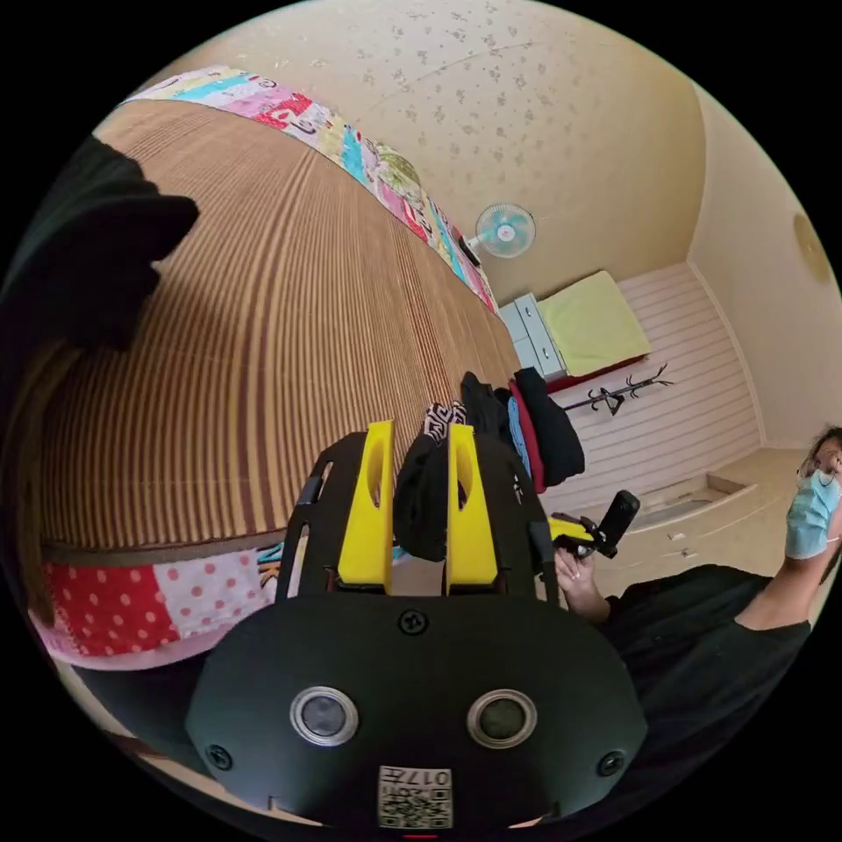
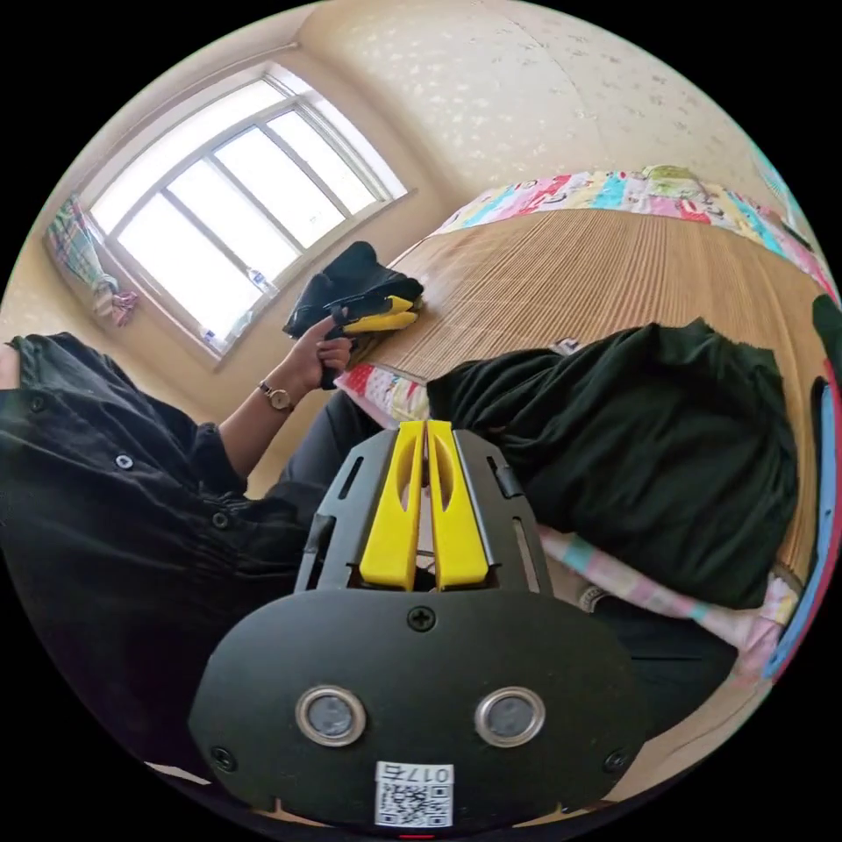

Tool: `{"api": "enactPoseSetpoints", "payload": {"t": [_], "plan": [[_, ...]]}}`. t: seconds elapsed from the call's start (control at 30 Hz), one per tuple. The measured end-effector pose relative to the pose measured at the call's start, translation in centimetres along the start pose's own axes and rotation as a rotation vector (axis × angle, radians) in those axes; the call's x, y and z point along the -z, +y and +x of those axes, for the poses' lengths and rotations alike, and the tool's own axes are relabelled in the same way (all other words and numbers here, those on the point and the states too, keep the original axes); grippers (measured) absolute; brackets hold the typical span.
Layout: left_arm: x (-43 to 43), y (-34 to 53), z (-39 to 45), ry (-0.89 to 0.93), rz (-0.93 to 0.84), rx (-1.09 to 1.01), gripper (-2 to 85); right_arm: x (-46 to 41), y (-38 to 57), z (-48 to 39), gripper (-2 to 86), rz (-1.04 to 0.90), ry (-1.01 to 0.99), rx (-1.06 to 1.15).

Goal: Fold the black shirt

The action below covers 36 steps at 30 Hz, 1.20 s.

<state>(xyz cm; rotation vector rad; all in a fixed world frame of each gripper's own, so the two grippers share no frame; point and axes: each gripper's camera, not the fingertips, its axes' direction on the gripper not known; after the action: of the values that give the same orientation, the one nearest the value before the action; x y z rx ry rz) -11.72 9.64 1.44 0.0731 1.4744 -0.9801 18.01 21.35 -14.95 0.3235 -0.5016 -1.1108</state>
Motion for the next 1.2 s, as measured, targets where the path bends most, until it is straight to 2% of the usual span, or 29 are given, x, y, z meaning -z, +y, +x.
{"api": "enactPoseSetpoints", "payload": {"t": [0.17, 0.3, 0.37, 0.43, 0.53, 0.7, 0.8, 0.93, 1.1, 1.2], "plan": [[-8.7, -4.6, 0.8, -0.098, -0.206, -0.004, 9.7, -2.3, -6.1, 4.7, 9.1, -0.025, 0.269, -0.057], [-11.7, -5.8, 0.0, -0.021, -0.218, 0.036, 9.9, -7.2, -9.7, 7.4, 11.4, -0.140, 0.294, -0.112], [-12.2, -5.8, -0.2, -0.059, -0.214, 0.046, 9.9, -10.5, -10.3, 9.0, 9.9, -0.268, 0.358, -0.147], [-12.6, -5.7, -0.6, -0.090, -0.217, 0.060, 9.9, -12.5, -10.2, 10.2, 7.9, -0.355, 0.340, -0.131], [-12.9, -5.1, -2.2, -0.045, -0.206, 0.133, 9.9, -9.3, -9.5, 9.9, 4.6, -0.273, 0.274, -0.063], [-12.8, -3.0, -4.1, 0.018, -0.095, 0.210, 10.0, 2.6, -4.8, 9.8, 2.5, 0.000, 0.041, 0.017], [-13.2, -2.3, -5.1, 0.094, -0.036, 0.250, 10.5, 6.7, -0.9, 11.7, 2.0, 0.049, 0.013, -0.028], [-14.5, -1.9, -5.1, 0.067, -0.071, 0.234, 11.2, 6.8, 3.3, 14.2, 1.8, -0.073, -0.021, -0.094], [-16.7, -0.6, -4.1, 0.084, -0.155, 0.199, 10.5, 1.5, 6.8, 15.7, 1.5, -0.271, -0.128, -0.141], [-16.4, 1.1, -4.4, 0.045, -0.116, 0.216, 7.8, -1.6, 7.2, 16.8, 1.6, -0.326, -0.125, -0.211]]}}
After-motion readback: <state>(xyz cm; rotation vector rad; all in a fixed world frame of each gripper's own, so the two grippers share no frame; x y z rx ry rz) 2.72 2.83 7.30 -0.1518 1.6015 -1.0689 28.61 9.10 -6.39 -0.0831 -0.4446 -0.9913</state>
